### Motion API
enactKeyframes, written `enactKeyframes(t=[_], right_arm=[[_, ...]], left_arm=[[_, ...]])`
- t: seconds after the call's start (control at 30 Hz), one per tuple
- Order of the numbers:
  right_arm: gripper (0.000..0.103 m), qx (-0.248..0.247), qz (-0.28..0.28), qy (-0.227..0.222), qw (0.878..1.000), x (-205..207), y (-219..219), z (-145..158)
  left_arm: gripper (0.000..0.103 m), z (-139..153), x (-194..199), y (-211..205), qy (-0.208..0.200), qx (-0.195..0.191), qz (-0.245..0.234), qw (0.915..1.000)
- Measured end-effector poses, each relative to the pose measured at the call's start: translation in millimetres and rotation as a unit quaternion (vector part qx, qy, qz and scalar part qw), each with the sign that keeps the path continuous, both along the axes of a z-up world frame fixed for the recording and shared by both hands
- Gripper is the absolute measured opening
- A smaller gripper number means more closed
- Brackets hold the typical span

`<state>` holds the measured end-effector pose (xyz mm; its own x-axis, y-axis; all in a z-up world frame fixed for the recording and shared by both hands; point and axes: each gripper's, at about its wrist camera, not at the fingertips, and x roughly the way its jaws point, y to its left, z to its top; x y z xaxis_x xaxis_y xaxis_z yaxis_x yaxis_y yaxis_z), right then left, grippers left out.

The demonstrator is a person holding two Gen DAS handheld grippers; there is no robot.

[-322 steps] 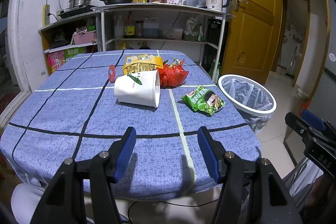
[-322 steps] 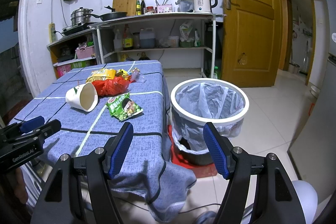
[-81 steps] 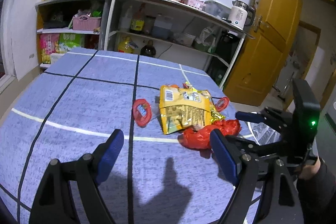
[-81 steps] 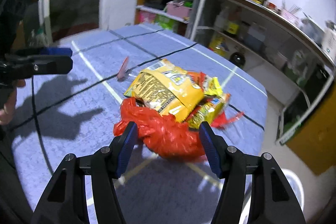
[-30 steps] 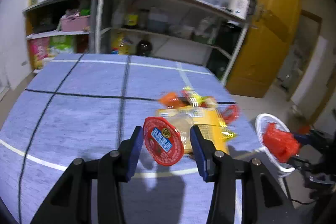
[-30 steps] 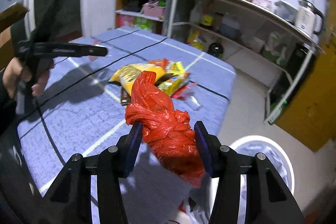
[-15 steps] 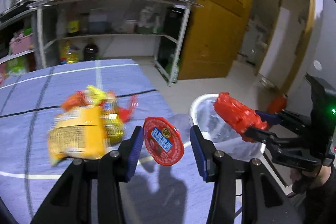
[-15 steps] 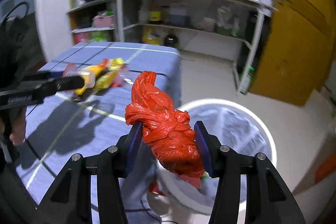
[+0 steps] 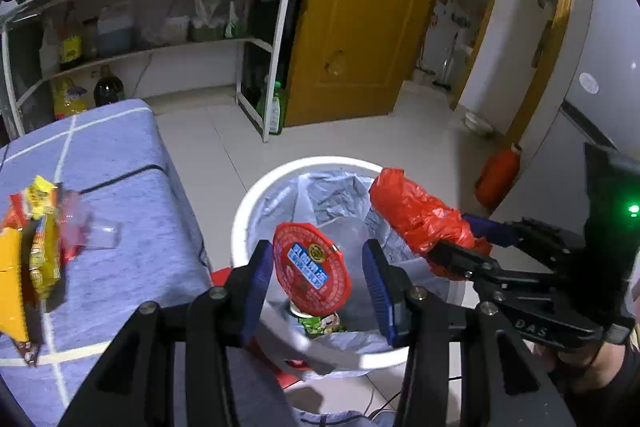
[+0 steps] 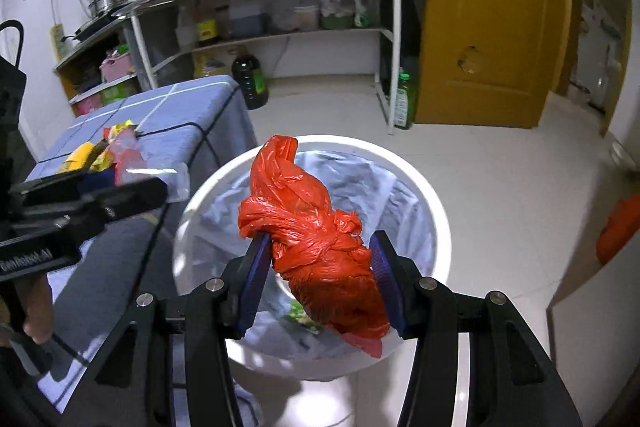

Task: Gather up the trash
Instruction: 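Carry both items over the wastebasket and open both tools to drop them, then grasp the clear red-lidded cup with the right tool while the left tool grasps a yellow snack stick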

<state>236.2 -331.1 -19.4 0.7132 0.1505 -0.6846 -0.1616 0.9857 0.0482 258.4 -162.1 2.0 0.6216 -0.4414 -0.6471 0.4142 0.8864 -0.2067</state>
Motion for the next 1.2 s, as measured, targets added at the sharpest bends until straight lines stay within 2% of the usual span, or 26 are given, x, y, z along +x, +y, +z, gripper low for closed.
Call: enactKeyframes(t=[0.4, 0.53, 0.77, 0.93, 1.2], right_arm=[[0.054, 0.012, -0.022, 0.034, 0.999, 13.9, -14.2, -22.8], [0.055, 0.003, -0.024, 0.035, 0.999, 15.4, -12.6, -26.7], [0.055, 0.005, -0.032, 0.022, 0.999, 10.5, -14.1, -17.9], [0.055, 0.004, -0.024, 0.002, 1.0, 0.0, -8.2, -1.8], [0.055, 0.006, 0.014, -0.034, 0.999, -24.0, 29.0, 27.2]], left_arm=[[0.05, -24.4, 17.1, -23.6, 0.044, 0.006, 0.006, 0.999], [0.063, -23.5, 18.0, -18.3, 0.045, -0.001, 0.018, 0.9988], [0.063, -19.5, 15.6, -12.7, 0.04, -0.009, 0.025, 0.9988], [0.063, -5.2, 2.4, -2.7, 0.023, -0.017, 0.031, 0.9991], [0.063, 18.8, -35.4, 42.7, -0.013, -0.023, 0.059, 0.9979]])
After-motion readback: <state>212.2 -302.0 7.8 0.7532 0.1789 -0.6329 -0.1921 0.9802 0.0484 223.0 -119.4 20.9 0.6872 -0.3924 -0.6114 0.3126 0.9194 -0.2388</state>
